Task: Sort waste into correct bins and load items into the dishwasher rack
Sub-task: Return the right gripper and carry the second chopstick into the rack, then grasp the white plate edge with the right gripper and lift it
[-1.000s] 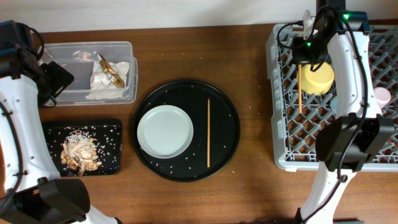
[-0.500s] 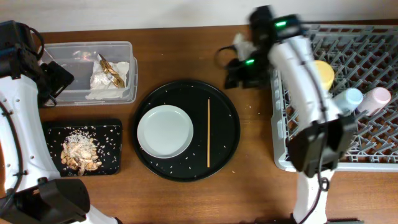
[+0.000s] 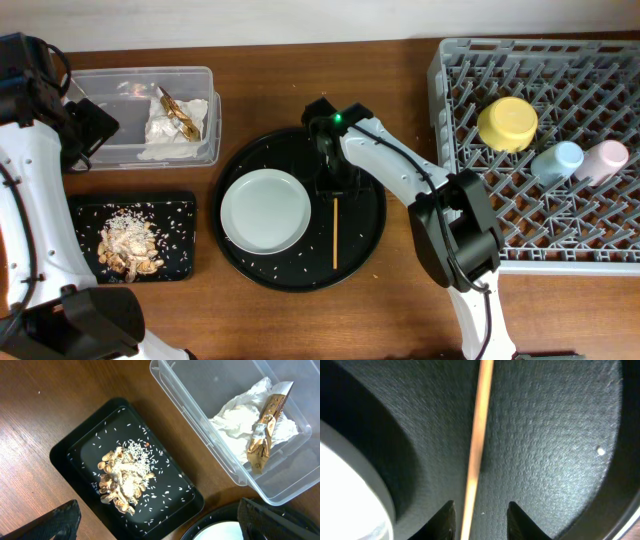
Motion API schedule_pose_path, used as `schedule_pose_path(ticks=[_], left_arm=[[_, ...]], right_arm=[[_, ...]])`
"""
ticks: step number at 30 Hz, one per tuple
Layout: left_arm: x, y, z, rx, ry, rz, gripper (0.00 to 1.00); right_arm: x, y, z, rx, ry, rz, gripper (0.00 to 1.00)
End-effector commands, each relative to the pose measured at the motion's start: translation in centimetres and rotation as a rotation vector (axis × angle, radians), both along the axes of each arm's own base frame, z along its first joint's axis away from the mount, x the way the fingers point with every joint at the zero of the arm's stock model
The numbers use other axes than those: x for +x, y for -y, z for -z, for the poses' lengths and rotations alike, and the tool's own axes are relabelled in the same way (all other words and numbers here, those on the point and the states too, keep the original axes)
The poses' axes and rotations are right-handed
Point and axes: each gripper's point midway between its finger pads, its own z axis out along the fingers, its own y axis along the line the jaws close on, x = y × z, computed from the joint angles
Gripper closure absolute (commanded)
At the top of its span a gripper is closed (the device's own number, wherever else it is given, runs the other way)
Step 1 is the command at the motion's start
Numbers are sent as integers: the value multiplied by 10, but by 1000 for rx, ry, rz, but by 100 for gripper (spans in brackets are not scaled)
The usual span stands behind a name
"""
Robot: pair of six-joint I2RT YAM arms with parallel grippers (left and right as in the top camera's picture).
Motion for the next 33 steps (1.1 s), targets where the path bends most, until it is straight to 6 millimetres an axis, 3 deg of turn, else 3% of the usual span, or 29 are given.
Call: schedule_pose_path(ticks=[1,5,6,7,10,12,15,16,18,20,21,23,25,26,29,33], left_arm=[[0,-2,-2,6,5,-14,1],[0,-2,-2,6,5,-14,1],[0,-2,-2,6,5,-14,1],[0,-2,-1,6,4,-14,1],[0,-2,-2,6,5,-14,1],[0,-2,-2,6,5,-14,1],[0,-2,-2,6,5,-14,1],[0,-2,-2,6,5,-14,1],[0,-2,-2,6,5,-14,1],[0,-2,-2,6,5,-14,1],[0,-2,-2,6,5,-14,1],[0,-2,-2,6,5,-14,1],[0,-2,-2,6,5,-14,1],[0,-2,-2,6,5,-14,1],[0,-2,-2,6,5,-14,1],[0,-2,-2,6,5,-14,1]], right_arm=[[-7,-2,13,26,-23,-6,69],[-15,-6,30,62,-42,-5,76],[-16,-5,32,60,-44,-4,83],[-17,-5,32,57,-49,11,96],[-19,-3,29,46,-64,51,96],[-16,-4,9,58,-45,50,96],[6,-3,-40,99,22,25,96],[25,13,-78,124,72,24,96],[55,55,-131,143,148,39,96],[73,120,-170,134,203,115,96],[77,158,-181,127,218,155,96],[84,216,-181,109,245,148,96],[93,250,-182,77,286,202,96],[100,265,-183,69,324,189,96],[113,273,-182,59,378,148,96],[111,268,-164,85,313,148,75]])
